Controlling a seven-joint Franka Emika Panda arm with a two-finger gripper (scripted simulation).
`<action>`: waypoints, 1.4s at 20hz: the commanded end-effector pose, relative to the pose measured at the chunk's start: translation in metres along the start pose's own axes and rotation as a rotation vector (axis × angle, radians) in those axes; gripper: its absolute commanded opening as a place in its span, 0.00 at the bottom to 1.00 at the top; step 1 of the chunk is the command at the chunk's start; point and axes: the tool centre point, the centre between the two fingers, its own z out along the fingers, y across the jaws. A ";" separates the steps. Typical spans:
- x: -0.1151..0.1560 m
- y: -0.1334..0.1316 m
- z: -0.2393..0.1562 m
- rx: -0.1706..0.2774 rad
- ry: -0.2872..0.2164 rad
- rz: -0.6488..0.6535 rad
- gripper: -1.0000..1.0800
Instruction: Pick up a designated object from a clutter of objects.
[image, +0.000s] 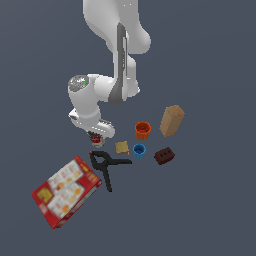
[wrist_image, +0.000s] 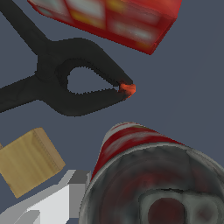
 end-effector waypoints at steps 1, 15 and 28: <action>0.000 0.003 -0.011 0.001 0.004 0.000 0.00; -0.013 0.036 -0.120 0.000 0.004 0.002 0.00; -0.026 0.073 -0.244 -0.001 0.004 0.003 0.00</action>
